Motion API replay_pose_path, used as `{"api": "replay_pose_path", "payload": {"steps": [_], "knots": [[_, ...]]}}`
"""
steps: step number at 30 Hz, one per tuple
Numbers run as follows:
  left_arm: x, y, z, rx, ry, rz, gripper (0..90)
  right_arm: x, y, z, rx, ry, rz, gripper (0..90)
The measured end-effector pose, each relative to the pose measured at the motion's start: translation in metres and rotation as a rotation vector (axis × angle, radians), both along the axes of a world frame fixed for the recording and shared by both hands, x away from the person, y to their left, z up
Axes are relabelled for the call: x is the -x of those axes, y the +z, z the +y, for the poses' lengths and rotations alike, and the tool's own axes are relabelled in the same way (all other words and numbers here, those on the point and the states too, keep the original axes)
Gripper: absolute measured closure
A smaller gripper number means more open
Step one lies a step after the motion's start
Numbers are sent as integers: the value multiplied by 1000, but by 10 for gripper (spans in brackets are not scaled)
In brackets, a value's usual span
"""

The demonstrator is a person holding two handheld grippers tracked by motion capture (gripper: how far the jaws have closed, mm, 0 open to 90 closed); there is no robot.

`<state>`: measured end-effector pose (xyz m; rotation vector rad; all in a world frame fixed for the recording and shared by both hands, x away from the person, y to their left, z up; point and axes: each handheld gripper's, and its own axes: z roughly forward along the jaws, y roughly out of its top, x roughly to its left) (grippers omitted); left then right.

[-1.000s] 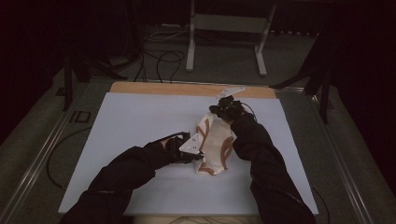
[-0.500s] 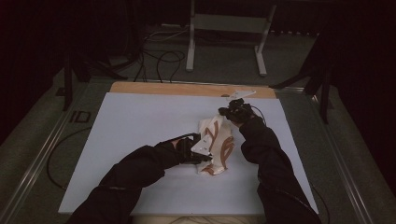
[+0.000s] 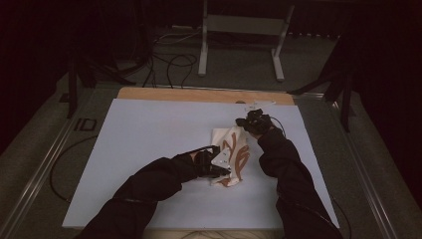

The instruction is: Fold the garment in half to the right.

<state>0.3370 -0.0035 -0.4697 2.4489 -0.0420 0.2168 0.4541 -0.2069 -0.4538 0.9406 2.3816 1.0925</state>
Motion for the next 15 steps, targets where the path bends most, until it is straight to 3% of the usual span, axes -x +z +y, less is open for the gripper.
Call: {"api": "replay_pose_path", "payload": {"steps": [15], "knots": [[1,-11,-16,-2,-3,21,871,-3,-23,-11,4,-12,27,889]]}}
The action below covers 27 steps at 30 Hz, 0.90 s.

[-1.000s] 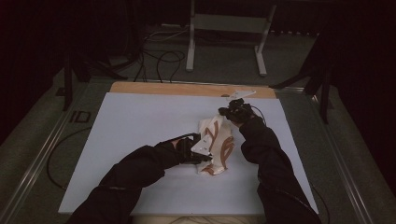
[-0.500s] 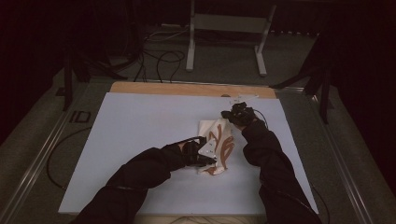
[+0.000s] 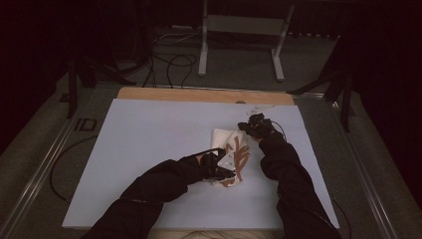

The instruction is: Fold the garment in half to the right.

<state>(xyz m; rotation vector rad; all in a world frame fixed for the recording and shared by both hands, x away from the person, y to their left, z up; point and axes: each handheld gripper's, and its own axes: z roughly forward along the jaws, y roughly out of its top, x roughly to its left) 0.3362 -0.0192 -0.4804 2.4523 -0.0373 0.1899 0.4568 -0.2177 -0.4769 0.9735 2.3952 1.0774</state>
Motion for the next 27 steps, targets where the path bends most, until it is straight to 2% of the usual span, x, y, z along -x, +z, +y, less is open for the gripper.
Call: {"api": "replay_pose_path", "payload": {"steps": [27], "knots": [[1,-14,-18,-12,25,21,868,-2,-26,-15,-3,-26,48,881]]}}
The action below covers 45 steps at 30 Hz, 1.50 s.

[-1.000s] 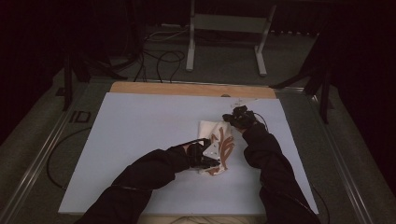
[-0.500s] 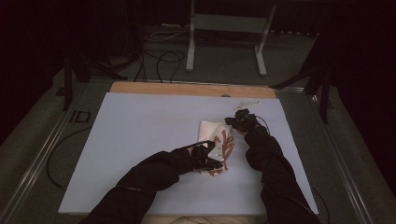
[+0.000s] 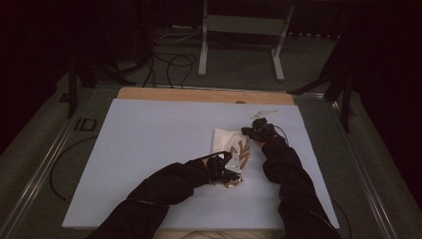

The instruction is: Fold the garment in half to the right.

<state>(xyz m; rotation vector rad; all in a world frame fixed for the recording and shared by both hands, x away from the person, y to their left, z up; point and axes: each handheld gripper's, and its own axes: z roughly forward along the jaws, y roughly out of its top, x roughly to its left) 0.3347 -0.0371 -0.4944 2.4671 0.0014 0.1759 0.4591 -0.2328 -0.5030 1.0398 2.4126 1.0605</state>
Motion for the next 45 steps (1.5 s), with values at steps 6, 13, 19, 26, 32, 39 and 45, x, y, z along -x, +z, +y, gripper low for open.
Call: {"api": "replay_pose_path", "payload": {"steps": [6,13,19,26,32,39,45], "knots": [[-1,-1,-3,-5,8,17,863,0,-5,-2,0,-8,20,869],[0,-1,-4,0,14,22,843,0,-3,-2,-15,-14,27,771],[1,6,-3,48,35,29,687,0,0,-4,-39,-26,45,624],[2,12,1,72,50,21,594,3,9,-3,-53,-26,41,543],[4,18,9,104,103,16,413,6,21,0,-70,-16,28,467],[5,24,26,150,166,49,229,12,34,6,-71,8,13,470],[7,30,44,197,153,83,16,22,40,10,-70,39,7,486]]}}
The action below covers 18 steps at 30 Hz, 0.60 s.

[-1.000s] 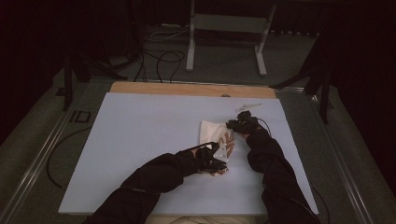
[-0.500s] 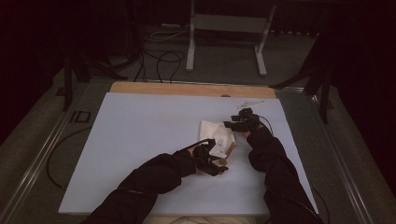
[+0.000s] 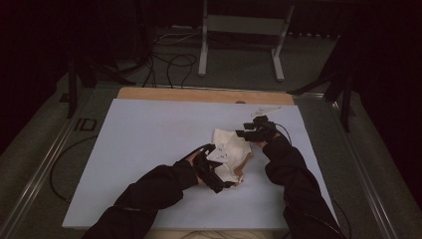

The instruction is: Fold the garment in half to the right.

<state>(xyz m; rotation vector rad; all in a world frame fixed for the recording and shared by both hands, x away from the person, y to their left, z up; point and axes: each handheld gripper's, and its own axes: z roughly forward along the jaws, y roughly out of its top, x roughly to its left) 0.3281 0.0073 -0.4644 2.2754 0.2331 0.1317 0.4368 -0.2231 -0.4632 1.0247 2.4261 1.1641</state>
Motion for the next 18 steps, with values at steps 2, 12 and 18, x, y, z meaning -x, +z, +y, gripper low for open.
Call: {"api": "replay_pose_path", "payload": {"steps": [2,12,18], "knots": [[1,1,6,6,9,0,6,4,1,1,1,10,-4,489],[9,-2,49,95,101,17,7,27,1,1,0,48,-16,615],[23,-7,84,124,176,-3,7,17,-2,-11,3,-14,-6,596]]}}
